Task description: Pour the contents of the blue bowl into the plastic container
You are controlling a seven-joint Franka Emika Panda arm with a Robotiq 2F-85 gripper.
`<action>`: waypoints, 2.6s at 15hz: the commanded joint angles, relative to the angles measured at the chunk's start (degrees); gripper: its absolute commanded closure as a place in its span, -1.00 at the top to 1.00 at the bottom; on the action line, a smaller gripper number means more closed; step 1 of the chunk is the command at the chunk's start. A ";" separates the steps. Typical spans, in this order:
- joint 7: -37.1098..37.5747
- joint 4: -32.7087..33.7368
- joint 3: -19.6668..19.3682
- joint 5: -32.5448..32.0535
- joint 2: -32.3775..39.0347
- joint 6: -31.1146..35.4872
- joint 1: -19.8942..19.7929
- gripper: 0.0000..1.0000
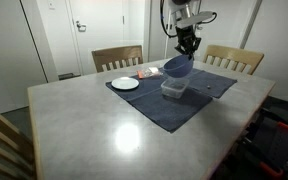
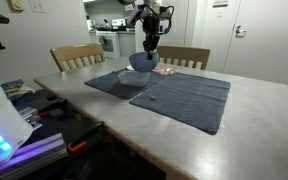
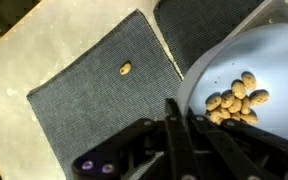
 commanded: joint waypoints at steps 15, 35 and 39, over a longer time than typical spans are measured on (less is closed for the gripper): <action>13.64 -0.76 1.79 -3.23 -1.98 -12.03 3.04 -0.97; 12.58 14.62 3.93 -4.52 7.47 -32.86 3.80 -0.97; 11.18 19.54 3.97 -4.55 11.29 -37.12 3.90 -0.97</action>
